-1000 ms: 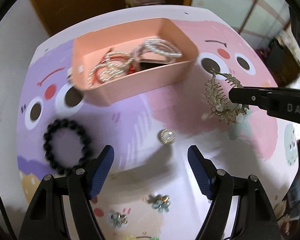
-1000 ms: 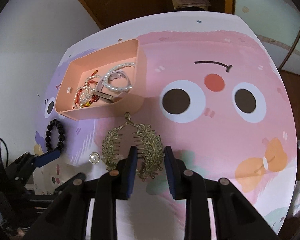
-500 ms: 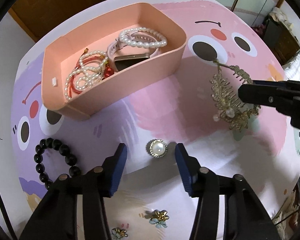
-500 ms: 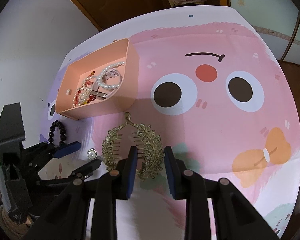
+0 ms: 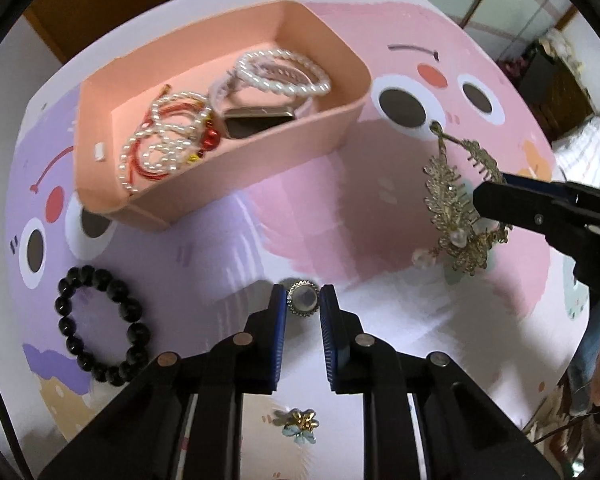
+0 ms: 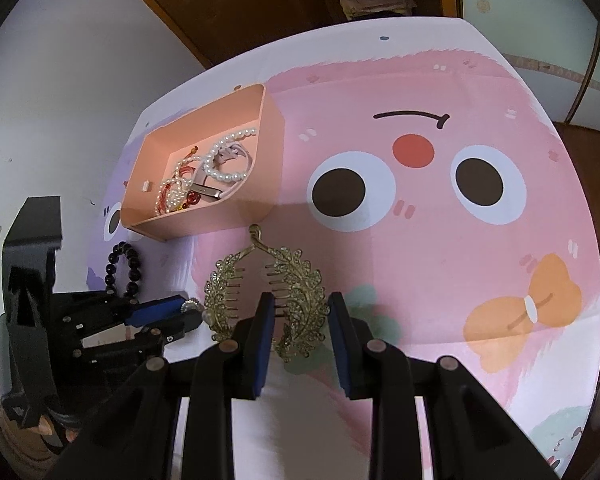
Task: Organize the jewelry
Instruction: 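Grasp the gold leaf earrings with right tool while left tool closes on the pearl stud earring, then carry the gold earrings into the pink box with right tool while left tool drops the pearl stud there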
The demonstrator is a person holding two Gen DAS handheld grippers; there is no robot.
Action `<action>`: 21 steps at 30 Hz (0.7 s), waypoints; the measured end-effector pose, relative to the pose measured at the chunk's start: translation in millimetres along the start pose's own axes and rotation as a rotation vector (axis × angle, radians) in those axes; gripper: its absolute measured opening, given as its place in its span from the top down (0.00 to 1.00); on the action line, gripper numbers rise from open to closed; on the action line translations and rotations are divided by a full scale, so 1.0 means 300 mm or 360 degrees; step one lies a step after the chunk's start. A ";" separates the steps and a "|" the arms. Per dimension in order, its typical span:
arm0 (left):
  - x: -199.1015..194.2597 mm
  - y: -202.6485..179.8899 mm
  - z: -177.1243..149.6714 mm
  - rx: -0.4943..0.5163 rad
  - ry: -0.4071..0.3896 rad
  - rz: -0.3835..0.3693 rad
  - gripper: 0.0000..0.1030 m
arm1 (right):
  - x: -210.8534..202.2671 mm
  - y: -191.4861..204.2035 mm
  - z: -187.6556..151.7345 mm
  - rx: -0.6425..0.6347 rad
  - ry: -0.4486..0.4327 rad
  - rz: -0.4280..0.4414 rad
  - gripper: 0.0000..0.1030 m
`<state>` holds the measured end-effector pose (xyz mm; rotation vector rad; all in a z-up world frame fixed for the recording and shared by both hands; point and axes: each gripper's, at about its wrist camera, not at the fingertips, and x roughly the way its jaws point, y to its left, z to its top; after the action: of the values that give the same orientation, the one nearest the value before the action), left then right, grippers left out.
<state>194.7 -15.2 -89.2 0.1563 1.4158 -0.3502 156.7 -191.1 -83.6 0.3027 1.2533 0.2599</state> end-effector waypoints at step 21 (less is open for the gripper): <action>-0.403 0.193 0.143 -0.0245 -0.0411 0.0042 0.86 | -0.203 0.222 0.233 -0.0107 -0.0257 0.0064 0.74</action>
<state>240.1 43.2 30.3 0.0033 1.1788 -0.2290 203.9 -156.4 14.4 0.2859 1.0776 0.3054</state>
